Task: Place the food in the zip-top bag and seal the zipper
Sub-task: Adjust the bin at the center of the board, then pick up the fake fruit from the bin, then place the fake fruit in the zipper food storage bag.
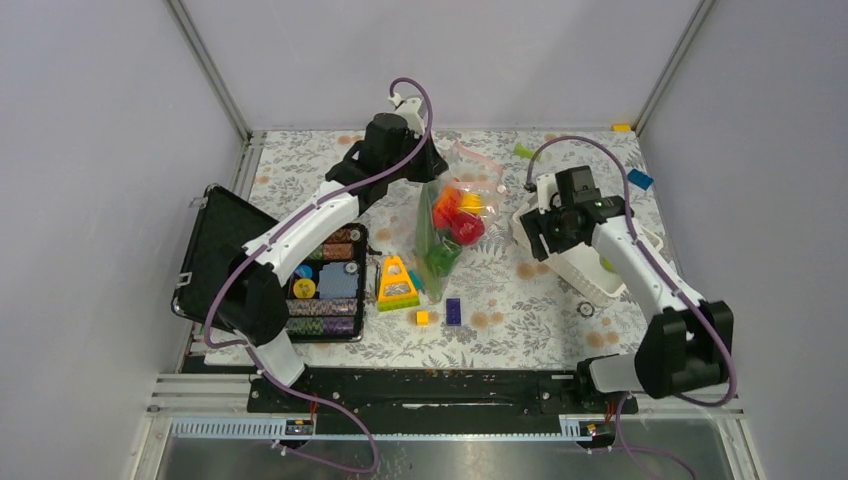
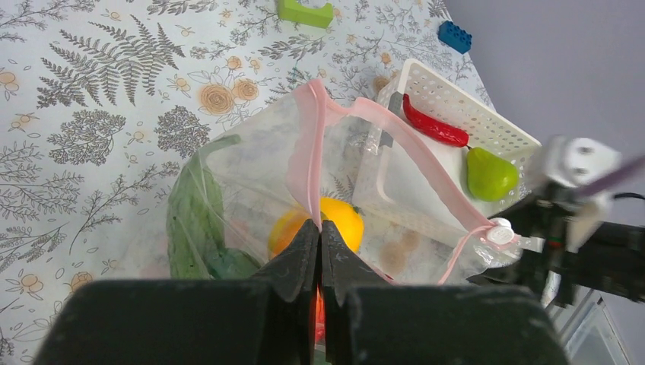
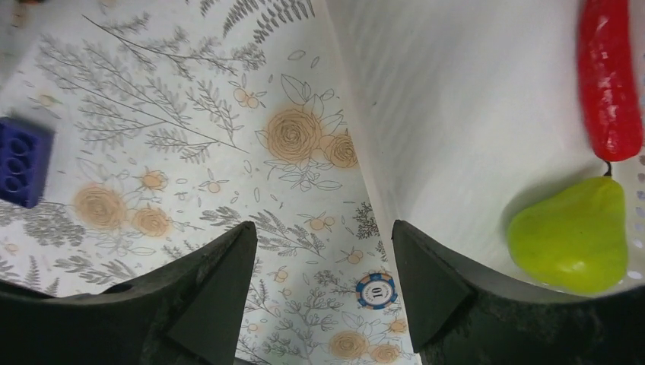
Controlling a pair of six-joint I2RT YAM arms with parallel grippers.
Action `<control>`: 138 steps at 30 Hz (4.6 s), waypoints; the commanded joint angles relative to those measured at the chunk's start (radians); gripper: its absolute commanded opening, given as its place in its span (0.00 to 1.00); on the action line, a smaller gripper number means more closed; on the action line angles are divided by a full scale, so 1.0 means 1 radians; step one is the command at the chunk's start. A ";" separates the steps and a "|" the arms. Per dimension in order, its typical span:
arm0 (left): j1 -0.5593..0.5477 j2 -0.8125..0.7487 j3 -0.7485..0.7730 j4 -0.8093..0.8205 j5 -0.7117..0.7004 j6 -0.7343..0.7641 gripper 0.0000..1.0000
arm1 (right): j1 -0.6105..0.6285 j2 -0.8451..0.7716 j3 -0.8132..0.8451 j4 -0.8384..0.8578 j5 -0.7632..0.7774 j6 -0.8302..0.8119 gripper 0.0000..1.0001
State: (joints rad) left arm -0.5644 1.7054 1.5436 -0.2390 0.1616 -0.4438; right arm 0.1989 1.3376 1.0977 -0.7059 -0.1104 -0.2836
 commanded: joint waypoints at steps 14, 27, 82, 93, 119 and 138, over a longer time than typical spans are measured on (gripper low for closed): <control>0.005 -0.089 -0.050 0.068 0.010 0.006 0.00 | 0.013 0.325 0.110 0.090 0.163 0.143 0.26; 0.005 -0.090 -0.063 0.064 -0.016 0.002 0.00 | 0.016 0.538 0.373 0.219 0.156 0.662 0.20; -0.029 0.012 0.289 -0.196 0.019 0.134 0.00 | -0.191 0.305 -0.029 0.107 0.237 0.562 0.74; -0.035 0.022 0.305 -0.214 -0.010 0.121 0.00 | -0.190 0.029 -0.033 0.144 0.241 0.558 0.48; -0.075 -0.007 0.315 -0.219 -0.028 0.097 0.00 | 0.147 0.006 0.238 0.594 -0.360 0.678 0.54; -0.081 -0.065 0.303 -0.220 0.129 0.061 0.00 | 0.308 0.156 0.294 0.399 0.067 0.613 0.61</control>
State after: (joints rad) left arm -0.6392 1.7149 1.8137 -0.5060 0.2237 -0.3611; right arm 0.4759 1.4868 1.3457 -0.2871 -0.1482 0.3511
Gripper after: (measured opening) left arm 0.010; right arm 0.722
